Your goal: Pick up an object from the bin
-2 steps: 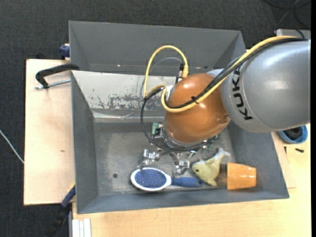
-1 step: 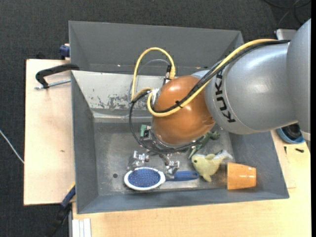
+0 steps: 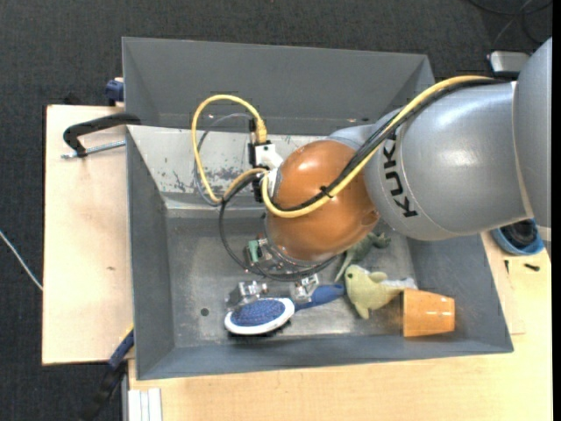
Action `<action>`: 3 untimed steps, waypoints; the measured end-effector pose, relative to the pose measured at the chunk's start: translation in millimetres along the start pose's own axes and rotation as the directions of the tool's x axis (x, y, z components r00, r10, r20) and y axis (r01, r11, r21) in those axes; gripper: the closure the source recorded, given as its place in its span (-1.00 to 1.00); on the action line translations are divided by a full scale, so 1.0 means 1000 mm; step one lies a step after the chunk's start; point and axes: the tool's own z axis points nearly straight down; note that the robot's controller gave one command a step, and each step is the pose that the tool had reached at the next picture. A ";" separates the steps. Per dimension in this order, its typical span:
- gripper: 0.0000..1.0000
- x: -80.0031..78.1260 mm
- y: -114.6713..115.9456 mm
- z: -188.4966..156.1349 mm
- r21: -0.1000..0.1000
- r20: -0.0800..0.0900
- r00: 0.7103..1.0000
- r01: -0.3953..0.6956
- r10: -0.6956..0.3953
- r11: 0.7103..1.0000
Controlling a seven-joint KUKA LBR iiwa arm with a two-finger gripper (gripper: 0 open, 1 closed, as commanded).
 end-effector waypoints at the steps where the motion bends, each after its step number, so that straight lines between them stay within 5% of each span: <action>1: 1.00 0.002 -0.001 0.000 0.001 -0.004 1.000 -0.001 0.001 1.000; 2: 1.00 0.000 -0.004 -0.048 -0.021 -0.004 1.000 0.005 -0.005 1.000; 3: 1.00 0.016 0.009 -0.010 -0.031 -0.013 0.988 -0.154 0.153 0.988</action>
Offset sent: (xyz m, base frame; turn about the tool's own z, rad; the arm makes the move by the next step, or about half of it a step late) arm 0.0000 0.0000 0.0000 0.0000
